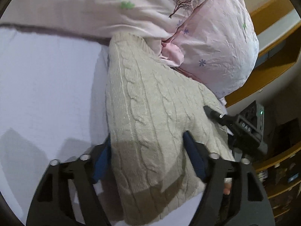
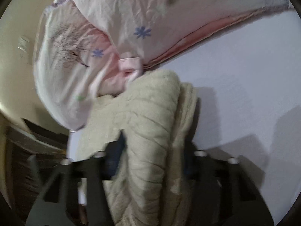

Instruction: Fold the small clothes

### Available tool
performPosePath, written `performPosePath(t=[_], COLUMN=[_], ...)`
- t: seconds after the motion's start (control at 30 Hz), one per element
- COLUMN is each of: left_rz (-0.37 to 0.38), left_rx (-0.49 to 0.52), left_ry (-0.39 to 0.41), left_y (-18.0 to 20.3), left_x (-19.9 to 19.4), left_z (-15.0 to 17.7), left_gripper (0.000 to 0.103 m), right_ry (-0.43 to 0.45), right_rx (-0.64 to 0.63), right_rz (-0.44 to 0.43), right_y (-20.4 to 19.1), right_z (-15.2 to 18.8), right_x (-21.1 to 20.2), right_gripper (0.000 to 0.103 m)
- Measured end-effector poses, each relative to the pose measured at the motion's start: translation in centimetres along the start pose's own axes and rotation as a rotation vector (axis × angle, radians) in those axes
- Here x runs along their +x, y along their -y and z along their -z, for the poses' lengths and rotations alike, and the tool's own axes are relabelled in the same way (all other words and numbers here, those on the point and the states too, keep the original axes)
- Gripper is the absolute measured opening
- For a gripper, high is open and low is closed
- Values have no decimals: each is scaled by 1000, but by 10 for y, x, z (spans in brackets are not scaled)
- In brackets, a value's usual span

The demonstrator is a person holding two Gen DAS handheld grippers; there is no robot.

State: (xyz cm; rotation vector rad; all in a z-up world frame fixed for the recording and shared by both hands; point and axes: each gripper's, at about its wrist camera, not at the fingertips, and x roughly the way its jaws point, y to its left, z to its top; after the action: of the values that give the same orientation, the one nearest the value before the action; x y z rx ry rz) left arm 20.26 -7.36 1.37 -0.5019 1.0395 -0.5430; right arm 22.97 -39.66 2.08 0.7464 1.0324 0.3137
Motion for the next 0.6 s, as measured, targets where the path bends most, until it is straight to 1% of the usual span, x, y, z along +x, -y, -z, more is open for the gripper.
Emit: performPosePath(t=[0.03,0.07,0.1,0.13,0.17,0.2,0.23,0.27,0.3,0.33,0.37,0.4,0.43,0.47,0.5,0.53,0.57,0.6], left_rz=[13,40,69,78,76,41,20,-26,-88,-130,-175,-197,-194,-215,-235,-247,-229,-201], left_rx=[2,12,42,65,110,170,189,203,201,194,173,141,131,143,159,179,198,214], left_ry=[0,0,3,7,26,54,69,89,103,110,112,120,156,201,231,266,294,296], left_y=[-1,-2,-1,-1,0,-1,-4,-12,-24,-31,-40,-49,-50,-47,-45,-39,-31,-23], left_x=[-5,-13,-27,-36,-52,-71,-79,-91,-99,-102,-104,-109,-115,-123,-129,-134,-137,-136], left_z=[-1,-1,0,1,6,13,15,18,19,18,18,20,22,24,27,29,32,34], left_gripper=[48,45,42,42,42,42,42,43,45,47,47,49,51,51,55,61,63,64], right_ry=[5,12,13,7,-14,-32,-58,-74,-82,-65,-38,8,42,95,113,116,94,48], right_rx=[0,-9,-16,-23,-45,-70,-122,-171,-240,-300,-324,-330,-320,-302,-309,-340,-366,-391], right_rz=[-21,-52,-100,-158,-239,-272,-276,-248,-165,-54,14,56,48,-6,-27,-30,-13,21], right_y=[-1,-3,-7,-10,-19,-27,-40,-52,-67,-79,-86,-89,-89,-90,-92,-97,-102,-107], right_z=[1,2,2,4,8,11,16,20,27,32,35,37,38,40,43,48,52,57], right_x=[-1,-4,-7,-9,-7,-3,2,8,17,22,23,15,6,-11,-17,-21,-17,-5], right_gripper=[38,37,36,35,35,35,37,41,50,58,60,63,65,66,67,67,67,63])
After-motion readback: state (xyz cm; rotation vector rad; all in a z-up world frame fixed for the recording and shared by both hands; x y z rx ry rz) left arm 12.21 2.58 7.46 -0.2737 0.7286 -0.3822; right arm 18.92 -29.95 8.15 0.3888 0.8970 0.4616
